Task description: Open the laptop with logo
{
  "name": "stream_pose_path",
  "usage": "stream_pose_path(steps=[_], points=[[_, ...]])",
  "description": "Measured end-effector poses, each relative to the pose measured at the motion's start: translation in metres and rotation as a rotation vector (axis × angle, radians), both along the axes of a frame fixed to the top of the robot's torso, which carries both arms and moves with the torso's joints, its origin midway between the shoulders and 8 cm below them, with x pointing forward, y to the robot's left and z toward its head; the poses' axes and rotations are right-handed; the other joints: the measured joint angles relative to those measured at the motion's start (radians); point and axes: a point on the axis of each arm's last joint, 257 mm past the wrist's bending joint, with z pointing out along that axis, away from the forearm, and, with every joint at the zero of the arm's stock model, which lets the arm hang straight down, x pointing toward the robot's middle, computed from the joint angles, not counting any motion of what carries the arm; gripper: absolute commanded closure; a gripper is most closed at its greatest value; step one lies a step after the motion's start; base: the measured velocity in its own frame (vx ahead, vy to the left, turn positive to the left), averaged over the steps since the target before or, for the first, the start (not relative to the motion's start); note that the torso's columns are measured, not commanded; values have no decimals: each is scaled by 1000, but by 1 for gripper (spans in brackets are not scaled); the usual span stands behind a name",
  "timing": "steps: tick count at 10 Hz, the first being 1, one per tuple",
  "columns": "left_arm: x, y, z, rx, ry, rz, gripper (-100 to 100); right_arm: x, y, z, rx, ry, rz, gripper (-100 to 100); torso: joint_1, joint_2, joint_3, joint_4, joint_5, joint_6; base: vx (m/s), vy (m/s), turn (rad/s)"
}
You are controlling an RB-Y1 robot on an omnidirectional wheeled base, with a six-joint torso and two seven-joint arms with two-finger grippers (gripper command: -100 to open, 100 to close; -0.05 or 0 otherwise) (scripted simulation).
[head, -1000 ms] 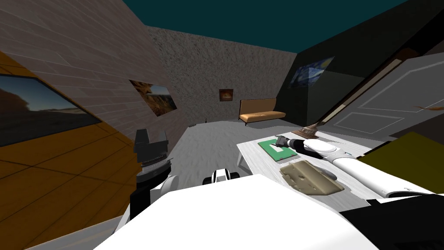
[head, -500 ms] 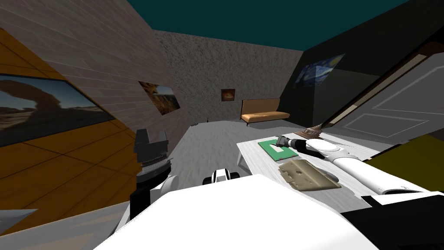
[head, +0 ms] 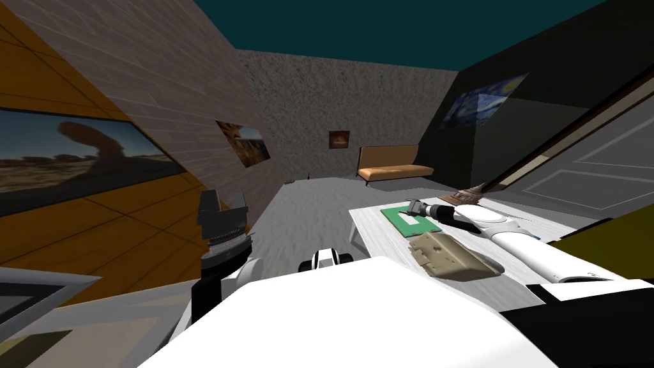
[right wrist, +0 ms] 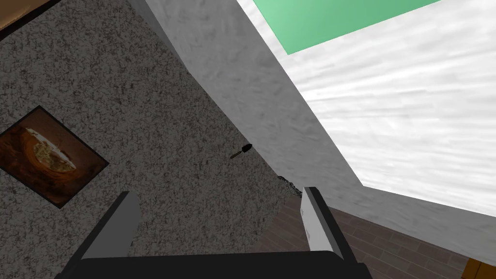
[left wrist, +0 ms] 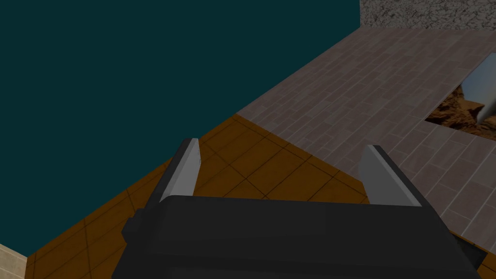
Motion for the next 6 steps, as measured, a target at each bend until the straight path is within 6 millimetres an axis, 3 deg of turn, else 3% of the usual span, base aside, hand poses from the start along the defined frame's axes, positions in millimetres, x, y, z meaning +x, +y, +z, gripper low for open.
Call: stream_pose_path(steps=[2, 6], points=[[0, 0, 0, 0, 0, 0, 0, 0, 0, 0, 0, 0, 3, -100, 1, -2, -1, -1, 0, 0, -3, 8, -23], [0, 0, 0, 0, 0, 0, 0, 4, -8, 41, -1, -1, 18, -100, 0, -1, 0, 0, 0, 0, 15, 35, -35]])
